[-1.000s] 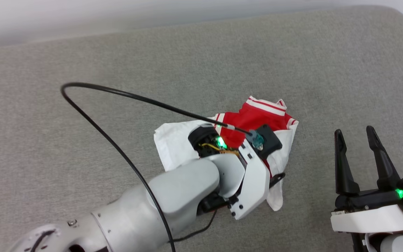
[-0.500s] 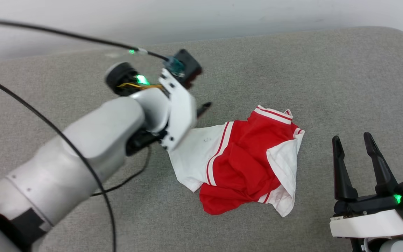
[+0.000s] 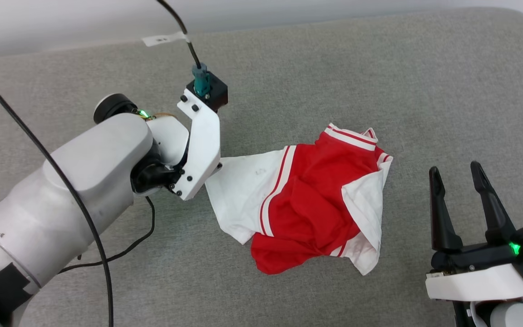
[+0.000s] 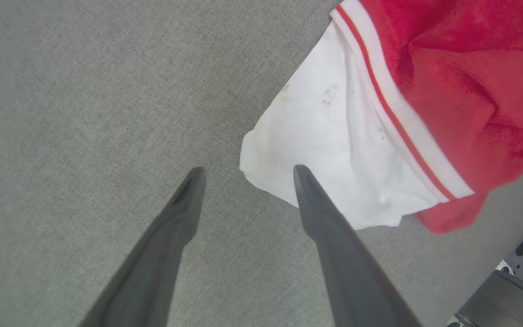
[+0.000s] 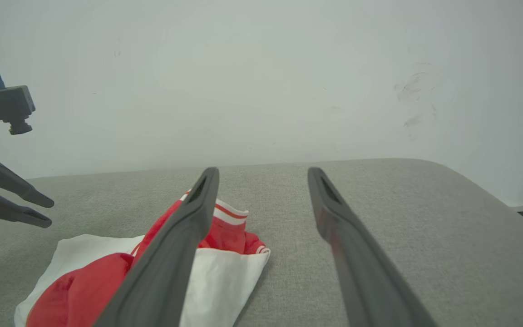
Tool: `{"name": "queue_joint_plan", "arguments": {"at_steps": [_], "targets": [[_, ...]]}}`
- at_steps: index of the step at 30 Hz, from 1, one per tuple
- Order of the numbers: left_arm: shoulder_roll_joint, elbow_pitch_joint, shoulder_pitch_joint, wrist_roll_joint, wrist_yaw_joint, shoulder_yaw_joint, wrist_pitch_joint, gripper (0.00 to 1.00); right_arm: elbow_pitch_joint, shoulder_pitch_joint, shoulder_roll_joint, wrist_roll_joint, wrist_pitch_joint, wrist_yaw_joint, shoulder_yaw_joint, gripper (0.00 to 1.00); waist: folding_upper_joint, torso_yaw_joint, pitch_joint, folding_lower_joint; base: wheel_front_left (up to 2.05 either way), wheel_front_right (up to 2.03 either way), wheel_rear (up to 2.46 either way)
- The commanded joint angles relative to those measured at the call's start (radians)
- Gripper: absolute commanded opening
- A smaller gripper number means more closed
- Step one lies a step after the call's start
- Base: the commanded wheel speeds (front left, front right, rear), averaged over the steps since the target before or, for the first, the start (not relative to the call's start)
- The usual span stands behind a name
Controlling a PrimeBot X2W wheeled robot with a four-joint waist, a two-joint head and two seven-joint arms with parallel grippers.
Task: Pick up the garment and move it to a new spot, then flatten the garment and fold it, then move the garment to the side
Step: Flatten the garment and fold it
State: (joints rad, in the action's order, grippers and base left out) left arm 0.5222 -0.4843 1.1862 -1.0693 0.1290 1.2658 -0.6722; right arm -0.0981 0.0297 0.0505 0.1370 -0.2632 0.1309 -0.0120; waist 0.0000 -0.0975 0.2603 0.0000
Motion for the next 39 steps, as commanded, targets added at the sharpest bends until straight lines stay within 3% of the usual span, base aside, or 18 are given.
{"name": "queue_joint_plan", "arguments": {"at_steps": [1, 10, 11, 12, 16, 20, 26, 31, 38, 39], "targets": [[-0.006, -0.008, -0.01, 0.005, 0.0, 0.007, -0.024, 1.0, -0.003, 0.022, -0.001, 0.002, -0.002, 0.0, -0.005, 1.0, 0.0, -0.012, 0.018, 0.0, 0.0, 0.0, 0.0], [-0.057, -0.06, -0.079, 0.044, 0.0, 0.015, -0.13, 1.0, -0.002, 0.053, -0.001, 0.017, -0.002, 0.0, -0.008, 1.0, 0.0, -0.056, 0.075, 0.0, 0.0, 0.0, 0.0], [-0.06, -0.061, -0.094, 0.055, 0.0, 0.018, -0.142, 0.73, -0.001, 0.053, -0.001, 0.017, -0.002, 0.0, -0.006, 1.0, 0.0, -0.058, 0.077, 0.0, 0.0, 0.0, 0.0], [-0.059, -0.058, -0.102, 0.065, 0.0, 0.019, -0.153, 0.0, -0.001, 0.053, -0.001, 0.018, -0.002, 0.0, -0.006, 1.0, 0.0, -0.059, 0.078, 0.0, 0.0, 0.0, 0.0], [-0.025, -0.029, -0.077, 0.096, 0.0, 0.018, -0.123, 0.0, 0.005, 0.043, -0.001, 0.017, -0.002, 0.0, 0.005, 1.0, 0.0, -0.055, 0.068, 0.0, 0.0, 0.0, 0.0], [0.028, 0.006, -0.051, 0.047, 0.0, 0.007, -0.031, 0.0, 0.013, 0.029, -0.001, 0.013, -0.002, 0.0, 0.014, 1.0, 0.0, -0.043, 0.038, 0.0, 0.0, 0.0, 0.0], [0.169, 0.006, -0.087, -0.021, 0.0, -0.012, 0.047, 0.0, 0.014, 0.007, -0.001, 0.006, -0.002, 0.0, 0.017, 1.0, 0.0, -0.018, -0.001, 0.0, 0.0, 0.0, 0.0], [0.248, -0.073, -0.14, -0.05, -0.009, -0.018, 0.071, 0.0, 0.017, -0.005, -0.001, 0.002, -0.002, 0.0, 0.01, 1.0, 0.0, -0.003, -0.01, 0.0, 0.0, 0.0, 0.0], [0.244, -0.184, -0.225, -0.087, -0.021, -0.027, 0.127, 0.0, 0.032, -0.007, -0.001, -0.012, -0.002, 0.0, 0.004, 1.0, 0.0, 0.004, -0.018, 0.0, 0.0, 0.0, 0.0], [0.235, -0.193, -0.234, -0.089, -0.021, -0.03, 0.146, 0.15, 0.036, -0.008, -0.001, -0.015, -0.002, 0.0, 0.004, 1.0, 0.0, 0.006, -0.023, 0.0, 0.0, 0.0, 0.0]]}}
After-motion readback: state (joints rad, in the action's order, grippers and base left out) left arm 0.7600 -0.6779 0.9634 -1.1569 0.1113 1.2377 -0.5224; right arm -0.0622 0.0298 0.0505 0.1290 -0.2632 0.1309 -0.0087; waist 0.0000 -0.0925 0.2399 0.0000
